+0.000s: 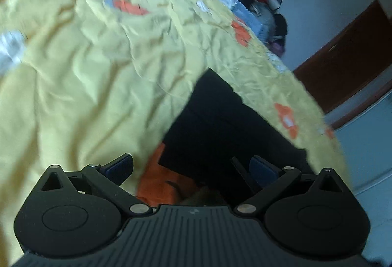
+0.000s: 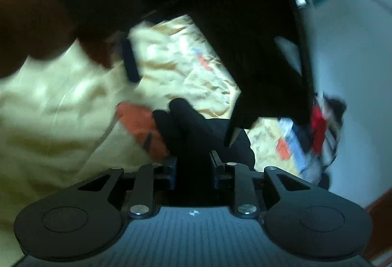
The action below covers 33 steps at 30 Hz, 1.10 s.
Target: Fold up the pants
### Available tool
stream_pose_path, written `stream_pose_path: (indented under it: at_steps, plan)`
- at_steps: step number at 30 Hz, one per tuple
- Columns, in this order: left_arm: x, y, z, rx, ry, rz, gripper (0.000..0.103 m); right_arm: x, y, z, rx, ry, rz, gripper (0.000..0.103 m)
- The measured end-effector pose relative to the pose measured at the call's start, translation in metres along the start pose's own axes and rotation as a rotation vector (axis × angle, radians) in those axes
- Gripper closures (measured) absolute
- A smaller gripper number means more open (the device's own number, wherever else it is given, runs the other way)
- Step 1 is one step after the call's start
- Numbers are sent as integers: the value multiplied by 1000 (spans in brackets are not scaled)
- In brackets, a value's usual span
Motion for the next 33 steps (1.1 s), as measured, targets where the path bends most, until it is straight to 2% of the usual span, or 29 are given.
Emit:
stream_pose_path:
  at_steps: [3,5,7,10,12,14,15,17,18,19,22,23,25,30,33]
  plan:
    - [-2,-1,11,48,6,-58,1,1,-33,-4,7,-22,211,78]
    - [-3,-3,21,111,26,-120,1,3,-54,-8,7,-36,335,78]
    - [-4,-5,33,170,43,-183,1,5,-71,-11,9,-41,425,78]
    - [-3,-4,53,215,60,-286,1,12,-91,-13,1,-43,542,78]
    - [-2,-2,64,228,68,-341,5,17,-95,-17,-38,-34,595,78]
    - [-3,-2,70,215,69,-349,15,19,-102,-27,-101,-42,639,78]
    - [-5,-3,70,198,57,-338,18,20,-108,-35,-130,-58,669,78]
    - [-8,-5,69,170,44,-306,43,24,-123,-50,-173,-106,760,78]
    - [-8,-6,70,160,46,-295,51,30,-135,-53,-168,-118,818,78]
    - [-8,-5,71,148,51,-290,64,35,-144,-52,-130,-104,855,78]
    - [-7,-7,71,124,35,-247,80,46,-146,-25,-9,58,776,78]
    - [-6,-10,69,117,21,-217,82,48,-141,-15,1,98,745,78]
    - [-3,-19,62,99,-20,-146,83,51,-134,0,-29,119,758,78]
    - [7,-62,33,78,-162,92,84,53,-135,4,-59,66,874,78]
    - [14,-86,18,76,-214,191,84,55,-141,-8,-70,23,922,78]
Point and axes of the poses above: each gripper's, at about its wrist camera, not at the fingertips, and z roughly the way its jaws point, y to its left, x to its underside, the point moved 1 cm from there along z, roughly the way its jaws point, and after that the axes turned 13 degrees about -y, right-handed, at the moved point
